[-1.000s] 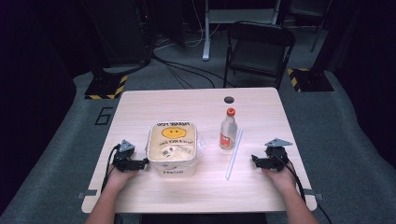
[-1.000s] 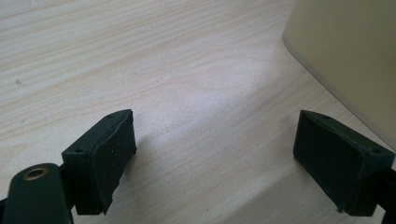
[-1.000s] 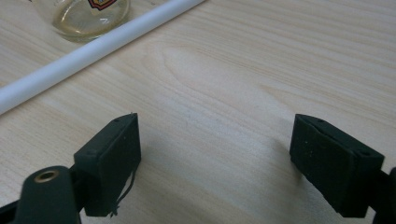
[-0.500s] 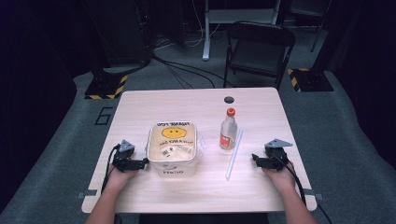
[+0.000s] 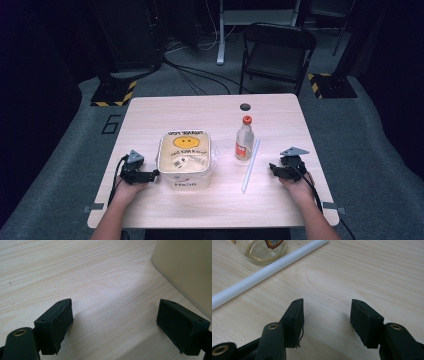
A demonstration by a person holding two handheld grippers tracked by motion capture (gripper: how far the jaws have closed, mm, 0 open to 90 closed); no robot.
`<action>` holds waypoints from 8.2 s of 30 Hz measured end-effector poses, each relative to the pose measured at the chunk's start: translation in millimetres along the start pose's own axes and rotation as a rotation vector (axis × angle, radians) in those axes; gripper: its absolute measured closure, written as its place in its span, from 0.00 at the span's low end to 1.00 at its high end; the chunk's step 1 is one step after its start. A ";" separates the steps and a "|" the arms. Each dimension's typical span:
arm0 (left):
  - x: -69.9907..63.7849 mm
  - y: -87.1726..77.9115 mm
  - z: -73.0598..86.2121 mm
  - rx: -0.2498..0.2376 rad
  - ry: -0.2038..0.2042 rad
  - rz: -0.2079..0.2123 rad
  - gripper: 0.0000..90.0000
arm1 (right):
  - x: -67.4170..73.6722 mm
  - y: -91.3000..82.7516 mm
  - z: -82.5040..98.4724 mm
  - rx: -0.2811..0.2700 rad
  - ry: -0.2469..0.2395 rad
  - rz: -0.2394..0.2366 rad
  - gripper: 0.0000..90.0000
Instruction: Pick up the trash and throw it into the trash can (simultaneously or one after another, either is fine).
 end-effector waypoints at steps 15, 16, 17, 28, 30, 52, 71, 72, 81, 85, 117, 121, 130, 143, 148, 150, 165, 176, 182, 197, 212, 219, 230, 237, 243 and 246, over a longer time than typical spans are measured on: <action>1.0 0.2 -0.6 0.002 0.012 0.002 0.15 | 12.3 -21.4 -23.9 -0.032 -0.027 -0.088 0.57; 1.0 0.2 -0.6 0.002 0.012 0.002 0.15 | 12.3 -21.4 -23.9 -0.032 -0.027 -0.088 0.57; 1.0 0.2 -0.6 0.002 0.012 0.002 0.15 | 14.1 -24.0 -28.8 -0.038 -0.024 -0.104 0.57; 0.9 0.2 -0.6 0.002 0.014 0.004 0.15 | 13.1 -36.5 -55.9 -0.076 0.010 -0.147 0.56; 0.9 0.2 -0.6 0.002 0.014 0.004 0.15 | 13.4 -39.0 -60.0 -0.084 0.001 -0.147 0.55; 0.8 0.2 -0.6 0.002 0.014 0.005 0.15 | 25.0 -64.1 -105.2 -0.164 -0.057 -0.175 0.56; -0.4 0.3 -0.2 0.002 0.011 0.013 0.15 | 34.0 -82.1 -138.6 -0.226 -0.052 -0.197 0.50; -0.4 0.3 -0.2 0.003 0.012 0.013 0.15 | 34.0 -82.1 -138.6 -0.226 -0.052 -0.197 0.50; -0.4 0.4 -0.3 0.004 0.012 0.014 0.15 | 35.1 -83.1 -154.2 -0.252 -0.020 -0.211 0.50; -0.2 0.6 -0.6 0.002 0.015 0.015 0.15 | 38.3 -83.5 -159.9 -0.260 -0.023 -0.216 0.50; 0.0 0.8 -1.0 0.000 0.020 0.019 0.15 | 58.0 -60.1 -191.5 -0.295 0.010 -0.216 0.54; 0.0 0.9 -1.0 0.002 0.023 0.023 0.15 | 60.4 -56.7 -194.2 -0.295 0.008 -0.209 0.56; 0.1 0.8 -1.0 0.002 0.023 0.024 0.15 | 63.9 -54.7 -195.1 -0.295 -0.010 -0.195 0.68; 0.2 0.9 -1.1 0.003 0.024 0.025 0.15 | 65.1 -56.3 -195.3 -0.296 -0.022 -0.200 0.69; 0.2 0.9 -1.1 0.003 0.024 0.025 0.15 | 67.8 -60.0 -196.4 -0.305 -0.031 -0.215 0.69; 0.2 0.9 -1.1 0.002 0.024 0.025 0.15 | 69.4 -65.0 -199.8 -0.316 -0.031 -0.224 0.69; 0.2 0.9 -1.1 0.003 0.024 0.024 0.15 | 76.9 -99.2 -216.6 -0.337 -0.091 -0.247 0.69; 0.2 1.0 -1.1 0.003 0.024 0.024 0.15 | 82.8 -121.8 -227.4 -0.352 -0.128 -0.266 0.69; 0.2 1.0 -1.1 0.003 0.024 0.025 0.15 | 87.1 -136.3 -234.8 -0.369 -0.144 -0.281 0.69; -0.1 1.0 -1.0 0.002 0.020 0.026 0.15 | 102.8 -161.9 -250.2 -0.384 -0.178 -0.319 0.69; 0.1 0.9 -1.0 0.003 0.023 0.026 0.15 | 127.0 -185.9 -271.1 -0.412 -0.225 -0.365 0.69; 0.0 0.9 -1.0 0.004 0.022 0.027 0.15 | 134.8 -196.0 -283.1 -0.432 -0.239 -0.378 0.69; 0.0 0.9 -1.0 0.003 0.022 0.027 0.15 | 150.6 -207.5 -300.1 -0.461 -0.267 -0.397 0.69; -0.1 0.5 -0.8 0.008 0.022 0.028 0.15 | 162.8 -208.7 -307.9 -0.474 -0.270 -0.417 0.69; -0.2 0.7 -1.0 0.005 0.020 0.027 0.15 | 172.5 -209.7 -312.7 -0.482 -0.284 -0.425 0.69; -0.2 0.7 -1.0 0.005 0.019 0.028 0.15 | 179.8 -209.8 -316.9 -0.490 -0.285 -0.437 0.69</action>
Point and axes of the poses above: each handheld gripper's, and its own axes: y roughly forward along the jaws, z roughly out of its underside, x roughly to its left, the point moved 9 cm from there along y, roughly forward along the jaws, and after that the axes turned 10 degrees about z, right-handed, at the moved point
